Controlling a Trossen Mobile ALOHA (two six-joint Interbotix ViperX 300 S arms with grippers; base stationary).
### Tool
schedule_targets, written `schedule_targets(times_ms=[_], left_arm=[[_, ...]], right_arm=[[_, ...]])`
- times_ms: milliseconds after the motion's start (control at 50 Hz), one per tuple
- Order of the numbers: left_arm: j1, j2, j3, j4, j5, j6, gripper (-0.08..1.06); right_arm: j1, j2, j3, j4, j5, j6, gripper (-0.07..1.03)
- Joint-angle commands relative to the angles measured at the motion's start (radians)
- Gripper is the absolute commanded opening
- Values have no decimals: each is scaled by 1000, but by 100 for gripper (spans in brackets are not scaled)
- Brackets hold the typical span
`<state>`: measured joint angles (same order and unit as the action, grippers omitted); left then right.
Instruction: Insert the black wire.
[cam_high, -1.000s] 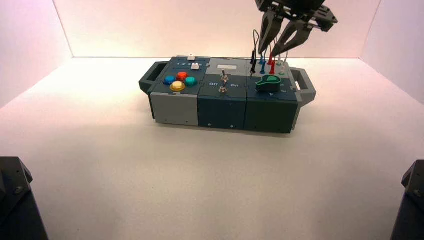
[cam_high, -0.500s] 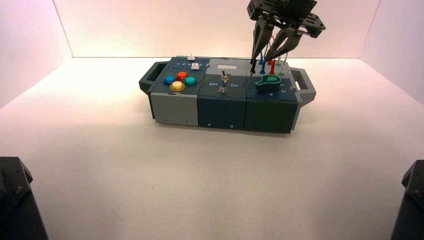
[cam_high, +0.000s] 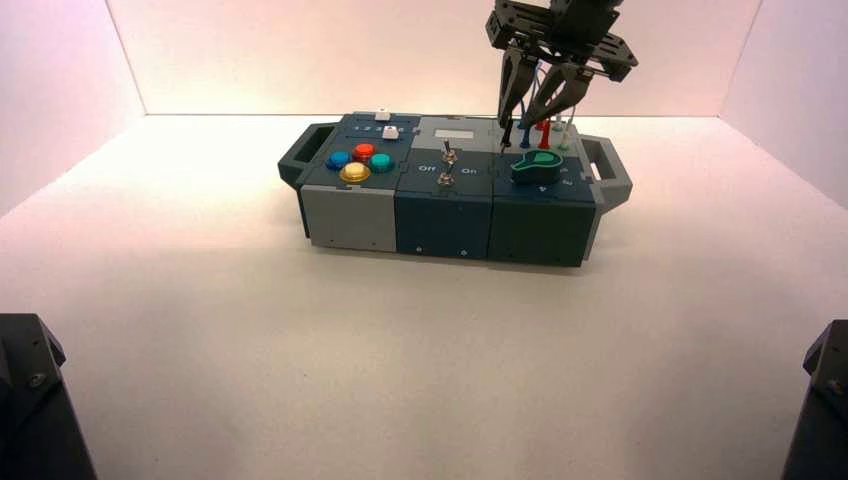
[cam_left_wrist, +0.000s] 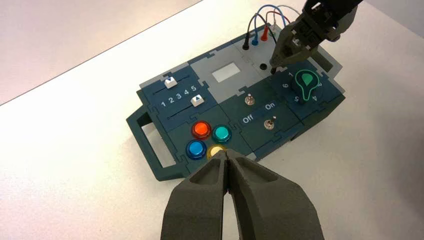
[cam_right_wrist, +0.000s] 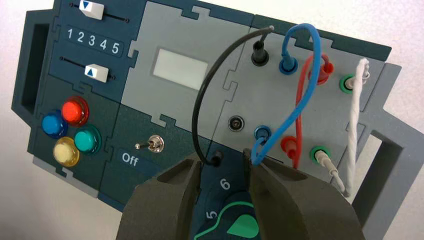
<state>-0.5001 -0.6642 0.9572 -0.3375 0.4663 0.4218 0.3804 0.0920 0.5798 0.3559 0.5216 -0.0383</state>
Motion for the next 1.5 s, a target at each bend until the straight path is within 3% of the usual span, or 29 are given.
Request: schedule_targets(times_ms=[20, 540, 840, 1500], left_arm=[[-3, -5, -12, -3, -8, 5, -3], [-2, -3, -14, -2, -8, 5, -3], [-3, -3, -15, -2, -14, 5, -3], [-2, 2, -17, -3, -14, 5, -3]], right_arm=[[6, -8, -31, 5, -6, -2, 45], [6, 25, -61, 0, 20, -3, 41], [6, 41, -75, -5, 40, -6, 28], [5, 57, -103, -31, 126, -9, 28]])
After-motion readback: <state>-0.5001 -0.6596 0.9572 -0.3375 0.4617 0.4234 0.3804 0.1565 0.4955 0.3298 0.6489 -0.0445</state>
